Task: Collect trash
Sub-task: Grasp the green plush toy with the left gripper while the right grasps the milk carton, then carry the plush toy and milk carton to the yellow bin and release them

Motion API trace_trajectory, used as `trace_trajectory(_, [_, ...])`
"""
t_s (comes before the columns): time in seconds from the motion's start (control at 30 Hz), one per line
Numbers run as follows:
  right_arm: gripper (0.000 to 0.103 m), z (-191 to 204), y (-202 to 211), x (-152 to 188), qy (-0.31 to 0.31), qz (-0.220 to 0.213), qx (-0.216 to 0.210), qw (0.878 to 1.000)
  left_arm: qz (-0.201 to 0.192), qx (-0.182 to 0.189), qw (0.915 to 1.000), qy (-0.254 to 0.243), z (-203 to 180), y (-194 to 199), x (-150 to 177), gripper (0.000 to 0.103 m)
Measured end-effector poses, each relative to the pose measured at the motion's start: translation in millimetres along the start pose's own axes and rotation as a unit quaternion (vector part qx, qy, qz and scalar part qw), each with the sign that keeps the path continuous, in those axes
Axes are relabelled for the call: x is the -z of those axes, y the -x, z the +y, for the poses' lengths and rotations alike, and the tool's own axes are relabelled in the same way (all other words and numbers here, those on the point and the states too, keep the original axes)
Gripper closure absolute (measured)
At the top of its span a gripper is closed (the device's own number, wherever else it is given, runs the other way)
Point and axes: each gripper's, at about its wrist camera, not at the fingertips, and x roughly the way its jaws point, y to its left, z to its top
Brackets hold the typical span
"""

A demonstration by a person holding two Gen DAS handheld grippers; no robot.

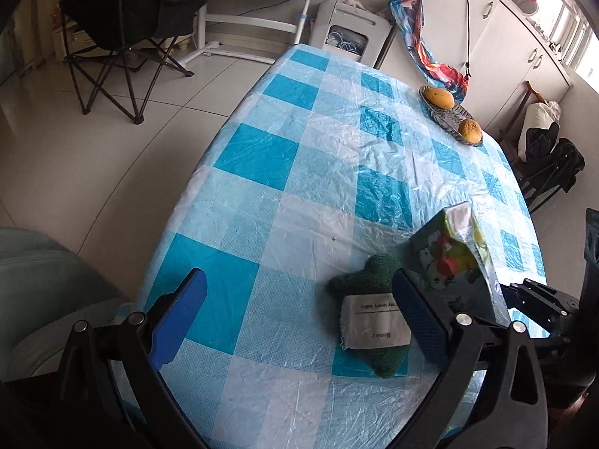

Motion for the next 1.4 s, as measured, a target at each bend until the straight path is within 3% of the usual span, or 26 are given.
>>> trace_trajectory(0.1, [0.047, -12.6, 10.2, 12.5, -0.036, -0.017, 0.019, 0.999, -0.002, -0.002, 0.9998, -0.020, -8.2, -0.9, 4.9, 0.007])
trace_trajectory(0.47, [0.045, -17.8, 16.1, 19.9, -0.034, -0.018, 0.058, 0.998, -0.018, -0.014, 0.9929, -0.117, -54.2, -5.4, 23.1, 0.010])
trace_trajectory(0.6, [0.046, -17.5, 17.1, 21.7, -0.036, -0.020, 0.059, 0.997, -0.015, 0.014, 0.9924, -0.121, -56.2, -2.7, 25.5, 0.062])
trace_trajectory(0.67, [0.046, -20.1, 19.5, 22.6, -0.050, -0.027, 0.051, 0.997, -0.009, 0.033, 0.9930, -0.113, -54.2, 0.0, 26.3, 0.068])
trace_trajectory(0.83, [0.046, -33.2, 32.2, 28.7, -0.111, -0.056, 0.001, 0.992, -0.034, 0.052, 0.9925, -0.106, -50.8, 18.3, 34.9, 0.071])
trace_trajectory(1.03, [0.046, -36.7, 44.9, 36.5, -0.161, -0.097, -0.081, 0.979, -0.071, 0.043, 0.9893, -0.120, -52.4, 44.1, 50.1, 0.070])
trace_trajectory(1.4, [0.046, -29.4, 57.4, 45.6, -0.172, -0.119, -0.092, 0.973, -0.093, 0.029, 0.9887, -0.114, -40.6, 65.5, 64.9, 0.070])
